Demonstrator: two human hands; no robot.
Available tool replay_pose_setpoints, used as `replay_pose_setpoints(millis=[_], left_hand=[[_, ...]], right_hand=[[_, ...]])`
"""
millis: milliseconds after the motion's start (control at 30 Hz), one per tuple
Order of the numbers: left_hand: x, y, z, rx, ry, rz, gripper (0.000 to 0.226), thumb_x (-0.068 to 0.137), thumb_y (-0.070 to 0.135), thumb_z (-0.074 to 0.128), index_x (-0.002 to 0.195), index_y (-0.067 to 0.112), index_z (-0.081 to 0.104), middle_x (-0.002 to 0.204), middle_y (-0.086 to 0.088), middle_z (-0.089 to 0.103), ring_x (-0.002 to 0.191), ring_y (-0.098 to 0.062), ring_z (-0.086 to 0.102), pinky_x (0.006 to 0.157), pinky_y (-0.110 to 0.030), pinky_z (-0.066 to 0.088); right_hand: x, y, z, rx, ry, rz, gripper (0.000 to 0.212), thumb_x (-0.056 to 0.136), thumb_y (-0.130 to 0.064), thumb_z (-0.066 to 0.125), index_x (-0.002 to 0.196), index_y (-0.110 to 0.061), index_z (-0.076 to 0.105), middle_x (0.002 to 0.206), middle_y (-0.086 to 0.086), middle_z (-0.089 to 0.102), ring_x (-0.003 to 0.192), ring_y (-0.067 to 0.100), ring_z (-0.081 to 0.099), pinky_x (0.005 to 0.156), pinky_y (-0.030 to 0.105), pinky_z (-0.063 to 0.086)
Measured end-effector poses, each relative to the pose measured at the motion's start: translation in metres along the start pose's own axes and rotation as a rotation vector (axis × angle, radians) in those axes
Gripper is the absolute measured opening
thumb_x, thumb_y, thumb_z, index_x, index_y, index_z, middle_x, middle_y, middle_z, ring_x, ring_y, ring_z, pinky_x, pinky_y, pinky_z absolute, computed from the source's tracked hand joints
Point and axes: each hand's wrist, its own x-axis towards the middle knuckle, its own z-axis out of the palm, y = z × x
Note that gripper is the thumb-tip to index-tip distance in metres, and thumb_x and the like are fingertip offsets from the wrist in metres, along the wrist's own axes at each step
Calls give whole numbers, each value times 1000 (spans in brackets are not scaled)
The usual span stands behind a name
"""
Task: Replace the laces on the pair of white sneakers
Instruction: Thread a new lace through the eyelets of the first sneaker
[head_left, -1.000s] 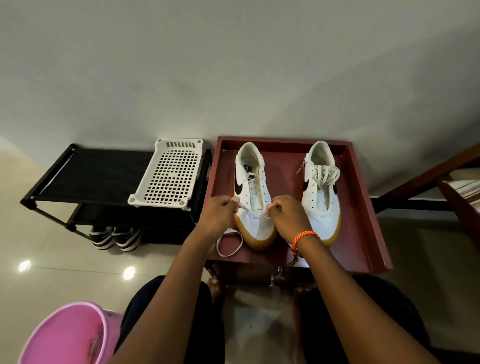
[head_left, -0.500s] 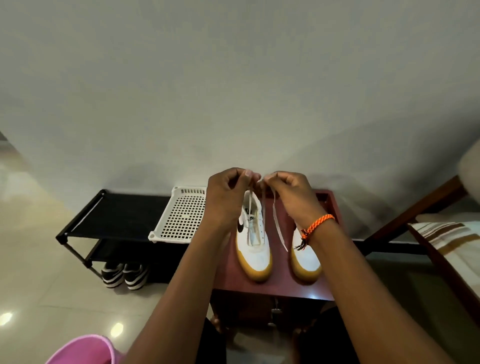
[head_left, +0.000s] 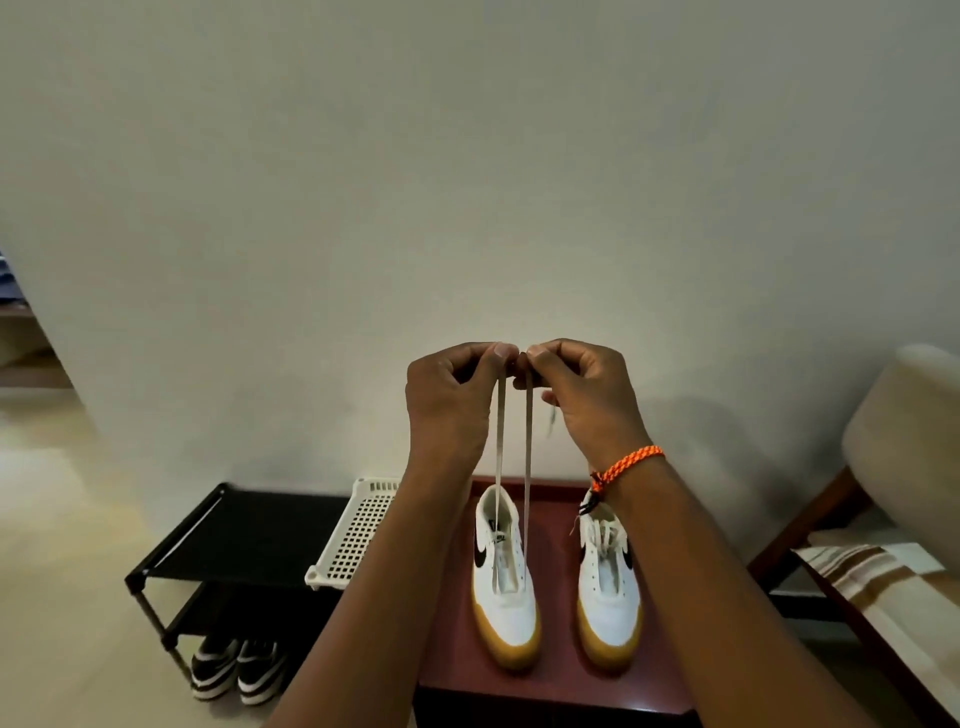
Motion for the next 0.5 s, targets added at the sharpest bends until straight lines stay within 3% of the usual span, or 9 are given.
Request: replay_pose_setpoints(millis=[367,500], left_hand=[[28,61,4,110,10,94,28,110,29,59,105,20,85,94,6,82,98,-11,78,103,-42,59],[34,66,2,198,50,127,16,103,18,70,105,22,85,94,9,82,96,-10,77,98,-41,62]], right_hand=[[13,-54,6,60,83,-210,13,98,-12,73,91,-21,78,87,-5,80,90,13,78,87,28,62],[11,-54,7,116,75,-212,16,97,-2,69,98,-14,79,94,1,80,96,19,77,86,31,64]])
